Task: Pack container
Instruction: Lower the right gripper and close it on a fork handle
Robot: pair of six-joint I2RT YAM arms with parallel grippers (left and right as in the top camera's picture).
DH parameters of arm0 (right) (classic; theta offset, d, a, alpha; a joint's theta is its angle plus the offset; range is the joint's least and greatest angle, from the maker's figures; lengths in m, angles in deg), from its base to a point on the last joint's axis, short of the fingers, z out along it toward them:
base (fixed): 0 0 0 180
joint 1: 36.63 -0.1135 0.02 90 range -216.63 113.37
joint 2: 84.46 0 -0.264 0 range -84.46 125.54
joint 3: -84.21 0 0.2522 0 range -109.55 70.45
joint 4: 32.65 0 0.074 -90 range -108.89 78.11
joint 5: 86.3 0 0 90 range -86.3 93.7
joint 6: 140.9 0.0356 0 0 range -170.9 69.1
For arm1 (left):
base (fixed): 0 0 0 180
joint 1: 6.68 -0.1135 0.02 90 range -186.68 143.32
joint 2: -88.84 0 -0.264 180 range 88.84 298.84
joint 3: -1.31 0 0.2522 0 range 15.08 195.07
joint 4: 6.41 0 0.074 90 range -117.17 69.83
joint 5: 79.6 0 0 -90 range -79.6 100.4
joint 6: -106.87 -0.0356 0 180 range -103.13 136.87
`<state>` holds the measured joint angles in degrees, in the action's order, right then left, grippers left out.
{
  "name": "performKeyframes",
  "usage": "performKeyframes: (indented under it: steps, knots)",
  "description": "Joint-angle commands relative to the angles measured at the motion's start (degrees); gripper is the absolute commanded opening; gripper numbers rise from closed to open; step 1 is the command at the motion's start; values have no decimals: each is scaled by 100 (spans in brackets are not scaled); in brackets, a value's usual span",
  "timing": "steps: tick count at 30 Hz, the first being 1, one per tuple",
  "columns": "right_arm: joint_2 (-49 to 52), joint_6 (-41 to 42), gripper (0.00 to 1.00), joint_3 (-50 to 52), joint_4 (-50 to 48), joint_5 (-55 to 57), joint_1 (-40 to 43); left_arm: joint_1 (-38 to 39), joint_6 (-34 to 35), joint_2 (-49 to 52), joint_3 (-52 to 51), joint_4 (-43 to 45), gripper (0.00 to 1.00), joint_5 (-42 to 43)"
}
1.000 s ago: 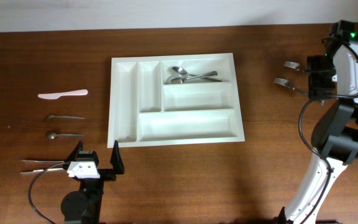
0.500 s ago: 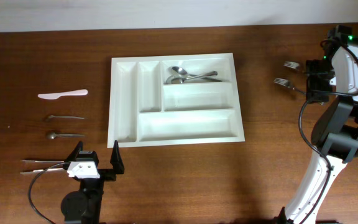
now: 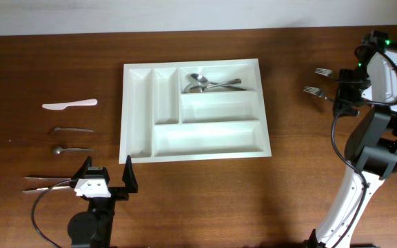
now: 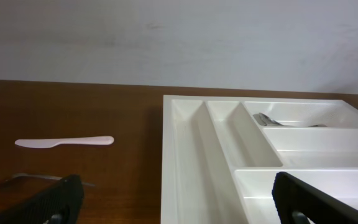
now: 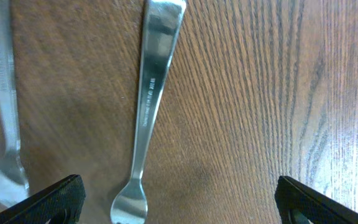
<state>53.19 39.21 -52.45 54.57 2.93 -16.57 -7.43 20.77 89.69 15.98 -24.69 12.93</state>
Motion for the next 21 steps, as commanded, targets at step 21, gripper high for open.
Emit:
performKeyframes:
  steps: [21]
  knots:
    - [269,236,99,-74,-299,61,66,-4,-92,-50,-37,-2,99,-2]
